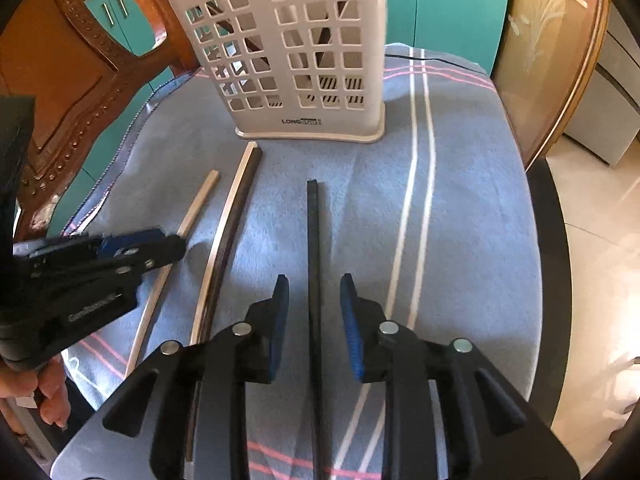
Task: Organize utensils
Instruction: 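Close the left gripper on a pale wooden chopstick while the right gripper closes on a black one, then lift both held chopsticks over the white holder, lower them in, open both grippers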
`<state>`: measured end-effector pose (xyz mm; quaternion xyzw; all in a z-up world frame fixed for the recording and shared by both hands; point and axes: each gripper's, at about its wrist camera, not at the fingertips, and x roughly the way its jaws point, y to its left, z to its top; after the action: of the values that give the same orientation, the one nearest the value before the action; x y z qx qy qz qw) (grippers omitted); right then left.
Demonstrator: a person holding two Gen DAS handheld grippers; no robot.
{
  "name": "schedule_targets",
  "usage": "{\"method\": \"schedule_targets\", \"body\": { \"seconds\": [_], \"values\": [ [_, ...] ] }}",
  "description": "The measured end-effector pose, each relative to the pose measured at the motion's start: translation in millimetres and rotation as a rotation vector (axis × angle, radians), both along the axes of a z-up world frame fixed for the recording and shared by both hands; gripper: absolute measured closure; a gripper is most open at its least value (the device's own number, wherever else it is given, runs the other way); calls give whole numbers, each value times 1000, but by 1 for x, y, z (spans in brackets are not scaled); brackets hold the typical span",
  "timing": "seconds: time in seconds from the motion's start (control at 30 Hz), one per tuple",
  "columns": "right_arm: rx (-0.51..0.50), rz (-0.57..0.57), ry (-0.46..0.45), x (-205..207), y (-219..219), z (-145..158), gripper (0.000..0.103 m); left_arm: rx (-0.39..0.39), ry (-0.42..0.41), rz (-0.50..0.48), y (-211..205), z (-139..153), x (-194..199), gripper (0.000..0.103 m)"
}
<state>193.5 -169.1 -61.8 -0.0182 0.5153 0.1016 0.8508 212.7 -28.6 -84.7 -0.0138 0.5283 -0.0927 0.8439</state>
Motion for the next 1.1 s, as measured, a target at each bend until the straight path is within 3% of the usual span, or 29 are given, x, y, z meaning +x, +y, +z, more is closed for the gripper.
{"method": "schedule_targets", "body": {
  "seconds": [0.23,0.37,0.5,0.57,0.73,0.83,1.1],
  "values": [
    [-44,-5,49,40,0,-2,76,-22,40,16,5,2,33,71],
    [-104,23,13,34,7,-3,77,22,23,12,-1,3,33,72],
    [-110,59,2,31,17,-3,96,47,9,41,-5,4,27,86],
    [-121,61,-13,28,22,-2,96,48,2,43,-4,5,24,95],
    [-40,39,-60,17,9,14,97,-44,-19,30,0,12,3,96],
    [4,22,-147,0,-4,47,97,-67,-88,13,3,37,-15,96],
    [161,-55,-349,-54,-43,139,96,-175,-356,-26,19,152,-82,96]
  ]
}}
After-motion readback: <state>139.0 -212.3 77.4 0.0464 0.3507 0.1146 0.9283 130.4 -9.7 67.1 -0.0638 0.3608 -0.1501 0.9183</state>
